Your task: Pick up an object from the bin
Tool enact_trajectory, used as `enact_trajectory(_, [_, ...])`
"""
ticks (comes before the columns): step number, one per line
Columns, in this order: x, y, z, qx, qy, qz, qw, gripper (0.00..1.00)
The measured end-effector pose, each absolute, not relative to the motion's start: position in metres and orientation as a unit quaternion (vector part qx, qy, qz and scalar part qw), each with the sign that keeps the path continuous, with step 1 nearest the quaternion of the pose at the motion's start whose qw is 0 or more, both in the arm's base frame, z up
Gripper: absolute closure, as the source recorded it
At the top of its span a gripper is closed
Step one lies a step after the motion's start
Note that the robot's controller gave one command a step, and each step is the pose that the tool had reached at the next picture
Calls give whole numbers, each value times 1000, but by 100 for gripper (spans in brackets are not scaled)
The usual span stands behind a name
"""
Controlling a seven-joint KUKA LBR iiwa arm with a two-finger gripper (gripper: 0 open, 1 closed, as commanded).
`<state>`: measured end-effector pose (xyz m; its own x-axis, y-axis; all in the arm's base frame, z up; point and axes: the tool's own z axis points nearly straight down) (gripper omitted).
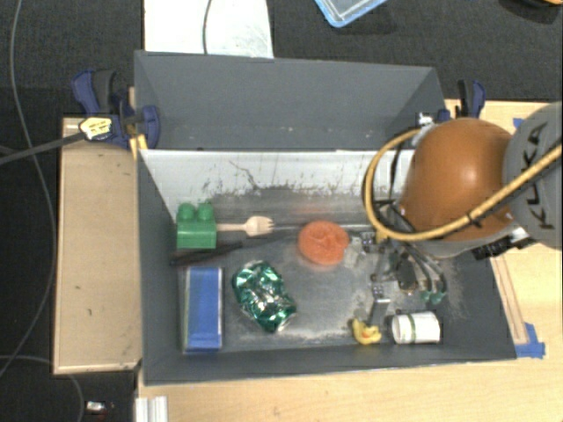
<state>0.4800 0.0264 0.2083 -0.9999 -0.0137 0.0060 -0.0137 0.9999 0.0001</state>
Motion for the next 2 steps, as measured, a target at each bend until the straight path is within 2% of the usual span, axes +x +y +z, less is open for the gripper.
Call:
enact_trajectory(1, [482,26,212,6,-1000,0,-1,0])
enact_trajectory(2, [497,93,123,21,-1000,-1,-4,0])
